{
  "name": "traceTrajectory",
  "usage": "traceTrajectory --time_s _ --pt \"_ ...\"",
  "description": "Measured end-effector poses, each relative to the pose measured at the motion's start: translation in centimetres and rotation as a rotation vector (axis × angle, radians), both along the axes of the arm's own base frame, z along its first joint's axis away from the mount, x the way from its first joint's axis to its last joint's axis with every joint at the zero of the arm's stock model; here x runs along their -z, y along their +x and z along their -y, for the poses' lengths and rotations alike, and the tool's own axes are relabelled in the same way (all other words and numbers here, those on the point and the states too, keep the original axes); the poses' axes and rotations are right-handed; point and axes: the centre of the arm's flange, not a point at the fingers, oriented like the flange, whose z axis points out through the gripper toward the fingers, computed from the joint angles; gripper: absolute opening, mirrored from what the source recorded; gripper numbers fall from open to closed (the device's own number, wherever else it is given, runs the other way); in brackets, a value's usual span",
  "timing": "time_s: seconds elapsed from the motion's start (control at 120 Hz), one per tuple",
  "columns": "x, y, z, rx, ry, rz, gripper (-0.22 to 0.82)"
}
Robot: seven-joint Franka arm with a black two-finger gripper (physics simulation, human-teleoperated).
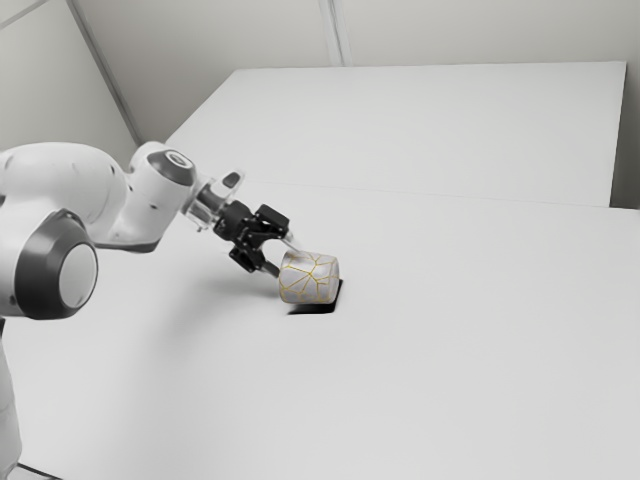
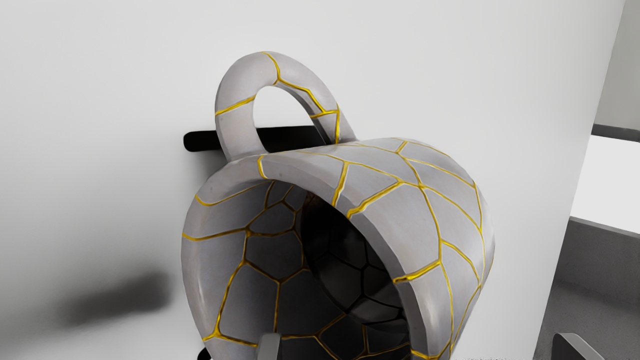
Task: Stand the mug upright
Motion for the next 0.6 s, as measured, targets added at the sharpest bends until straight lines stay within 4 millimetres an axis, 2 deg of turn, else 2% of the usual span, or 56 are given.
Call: traceTrajectory --time_s 0.208,0.3,0.5,0.6 --pt "0.4 0.0 1.4 0.005 -0.074 0.011 0.58" --pt "0.4 0.1 2.0 0.01 -0.093 0.018 0.54" --pt "-0.5 0.2 2.5 0.019 -0.112 0.045 0.3" --pt "-1.0 0.4 2.5 0.021 -0.113 0.059 0.13"
